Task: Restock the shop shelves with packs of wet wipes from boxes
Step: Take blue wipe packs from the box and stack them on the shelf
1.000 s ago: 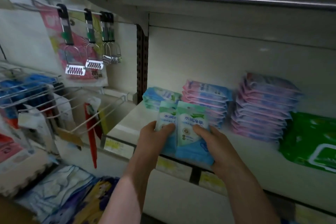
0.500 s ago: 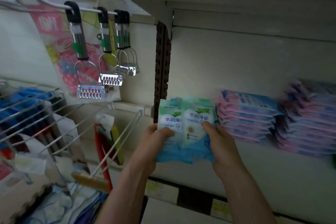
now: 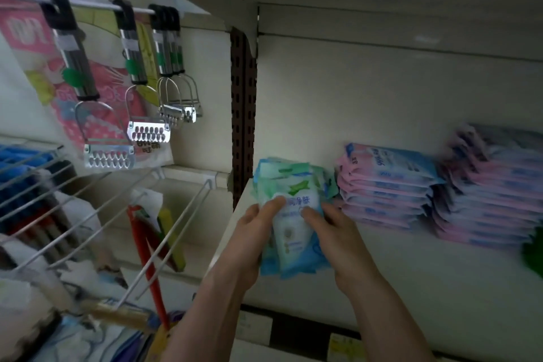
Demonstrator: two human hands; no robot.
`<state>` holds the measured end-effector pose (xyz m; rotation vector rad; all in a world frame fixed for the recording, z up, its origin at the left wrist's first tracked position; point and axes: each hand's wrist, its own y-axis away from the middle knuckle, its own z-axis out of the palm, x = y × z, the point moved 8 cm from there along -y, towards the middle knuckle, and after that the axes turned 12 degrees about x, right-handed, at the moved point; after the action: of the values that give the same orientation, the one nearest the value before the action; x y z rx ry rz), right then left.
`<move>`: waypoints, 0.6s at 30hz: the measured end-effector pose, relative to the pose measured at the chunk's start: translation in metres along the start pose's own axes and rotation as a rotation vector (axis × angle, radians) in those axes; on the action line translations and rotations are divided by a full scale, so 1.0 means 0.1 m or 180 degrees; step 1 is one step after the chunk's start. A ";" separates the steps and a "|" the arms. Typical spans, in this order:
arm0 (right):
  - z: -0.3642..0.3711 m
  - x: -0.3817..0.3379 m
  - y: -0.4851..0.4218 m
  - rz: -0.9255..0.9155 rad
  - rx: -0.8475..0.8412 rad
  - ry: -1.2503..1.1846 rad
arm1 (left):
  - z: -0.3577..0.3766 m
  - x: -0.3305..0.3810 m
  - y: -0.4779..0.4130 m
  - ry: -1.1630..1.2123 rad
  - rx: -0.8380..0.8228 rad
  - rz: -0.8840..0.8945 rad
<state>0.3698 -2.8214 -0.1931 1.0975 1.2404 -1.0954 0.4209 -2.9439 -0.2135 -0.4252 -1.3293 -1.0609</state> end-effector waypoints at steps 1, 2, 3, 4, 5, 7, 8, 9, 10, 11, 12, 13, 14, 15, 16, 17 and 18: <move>0.00 0.02 0.01 -0.0010 -0.0048 0.0099 | 0.03 -0.04 0.00 0.0024 0.0045 -0.0010; -0.01 0.05 0.02 -0.0004 -0.0067 0.0161 | 0.06 -0.08 0.01 0.0035 0.0094 -0.0045; -0.03 0.07 0.02 0.0012 -0.0064 0.0191 | 0.08 -0.13 0.01 0.0035 0.0143 -0.0096; -0.06 0.10 0.03 0.0024 -0.0038 0.0218 | 0.10 -0.17 0.02 0.0049 0.0179 -0.0159; -0.09 0.13 0.03 0.0036 -0.0005 0.0261 | 0.12 -0.21 0.02 0.0059 0.0210 -0.0208; -0.13 0.18 0.04 0.0101 -0.0009 0.0326 | 0.16 -0.25 0.04 0.0032 0.0226 -0.0226; -0.13 0.19 0.04 0.0143 -0.0045 0.0333 | 0.18 -0.26 0.05 0.0010 0.0228 -0.0222; -0.13 0.19 0.04 0.0159 -0.0095 0.0338 | 0.20 -0.27 0.05 0.0014 0.0217 -0.0238; -0.12 0.18 0.05 0.0134 -0.0157 0.0345 | 0.22 -0.27 0.07 0.0040 0.0193 -0.0266; -0.11 0.16 0.06 0.0098 -0.0233 0.0339 | 0.24 -0.27 0.08 0.0058 0.0166 -0.0286; -0.10 0.15 0.06 0.0074 -0.0283 0.0317 | 0.26 -0.26 0.10 0.0055 0.0135 -0.0291; -0.10 0.15 0.07 0.0079 -0.0290 0.0281 | 0.27 -0.26 0.12 0.0045 0.0090 -0.0303; -0.11 0.16 0.09 0.0105 -0.0268 0.0238 | 0.28 -0.25 0.13 0.0059 0.0046 -0.0328; -0.12 0.17 0.10 0.0138 -0.0240 0.0195 | 0.28 -0.25 0.14 0.0098 0.0017 -0.0346; -0.12 0.18 0.11 0.0161 -0.0217 0.0148 | 0.27 -0.25 0.14 0.0139 -0.0001 -0.0360; -0.12 0.19 0.12 0.0172 -0.0200 0.0106 | 0.25 -0.25 0.14 0.0169 -0.0001 -0.0367; -0.11 0.19 0.13 0.0179 -0.0194 0.0065 | 0.23 -0.25 0.13 0.0197 0.0019 -0.0369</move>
<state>0.3819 -2.8088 -0.2120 1.0933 1.2439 -0.9999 0.4207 -2.9099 -0.2266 -0.3115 -1.3143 -1.1569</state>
